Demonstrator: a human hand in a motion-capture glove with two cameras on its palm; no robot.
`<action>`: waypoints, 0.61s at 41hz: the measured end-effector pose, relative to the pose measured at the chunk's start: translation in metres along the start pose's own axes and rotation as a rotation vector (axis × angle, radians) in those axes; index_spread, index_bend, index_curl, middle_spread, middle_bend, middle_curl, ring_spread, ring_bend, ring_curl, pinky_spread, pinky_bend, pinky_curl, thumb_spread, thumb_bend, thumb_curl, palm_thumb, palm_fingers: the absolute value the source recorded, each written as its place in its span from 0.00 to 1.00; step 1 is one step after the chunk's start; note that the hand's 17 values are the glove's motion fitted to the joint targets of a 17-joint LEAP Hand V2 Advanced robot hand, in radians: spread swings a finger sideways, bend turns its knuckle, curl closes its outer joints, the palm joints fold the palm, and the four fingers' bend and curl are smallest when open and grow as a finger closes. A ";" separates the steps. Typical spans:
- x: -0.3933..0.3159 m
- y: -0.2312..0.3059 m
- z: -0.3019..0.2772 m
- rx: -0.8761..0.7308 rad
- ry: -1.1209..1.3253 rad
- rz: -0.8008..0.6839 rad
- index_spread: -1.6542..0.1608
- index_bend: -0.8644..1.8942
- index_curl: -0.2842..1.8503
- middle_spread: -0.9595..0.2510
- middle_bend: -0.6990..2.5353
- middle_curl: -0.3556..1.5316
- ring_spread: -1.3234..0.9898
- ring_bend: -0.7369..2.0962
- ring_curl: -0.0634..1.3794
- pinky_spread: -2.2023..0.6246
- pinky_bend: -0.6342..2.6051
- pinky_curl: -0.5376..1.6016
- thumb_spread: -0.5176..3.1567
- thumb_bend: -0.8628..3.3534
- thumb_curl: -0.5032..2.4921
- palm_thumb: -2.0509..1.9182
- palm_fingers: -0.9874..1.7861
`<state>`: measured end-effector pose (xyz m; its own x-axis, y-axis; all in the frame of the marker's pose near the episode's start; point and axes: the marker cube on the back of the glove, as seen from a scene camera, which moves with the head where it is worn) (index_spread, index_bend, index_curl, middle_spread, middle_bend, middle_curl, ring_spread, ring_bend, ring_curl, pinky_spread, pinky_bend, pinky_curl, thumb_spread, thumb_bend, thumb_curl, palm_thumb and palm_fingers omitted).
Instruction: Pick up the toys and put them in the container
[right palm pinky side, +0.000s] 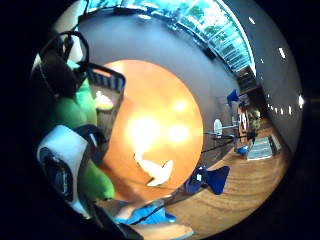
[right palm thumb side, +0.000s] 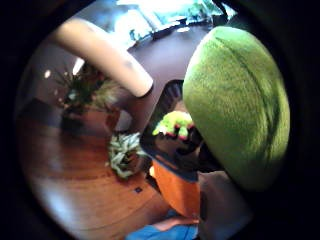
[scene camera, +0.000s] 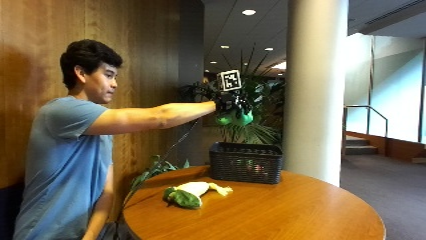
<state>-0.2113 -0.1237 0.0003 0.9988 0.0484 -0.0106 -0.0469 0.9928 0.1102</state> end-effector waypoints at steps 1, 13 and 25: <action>0.006 0.003 0.003 -0.007 -0.020 -0.029 0.71 0.34 0.27 0.49 0.34 0.52 0.38 0.66 0.43 0.65 0.59 0.42 0.40 0.21 0.41 0.66 0.61; -0.016 0.018 0.052 -0.184 -0.045 -0.106 0.73 0.33 0.23 0.53 0.33 0.55 0.40 0.67 0.44 0.65 0.62 0.44 0.46 0.18 0.36 0.58 0.55; -0.003 0.027 0.053 -0.244 -0.020 -0.160 0.75 0.35 0.21 0.76 0.26 0.50 0.49 0.60 0.40 0.71 0.70 0.46 0.41 0.18 0.31 0.49 0.33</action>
<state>-0.2147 -0.1032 0.0559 0.9937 -0.1111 0.0115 0.1117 0.9847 -0.1339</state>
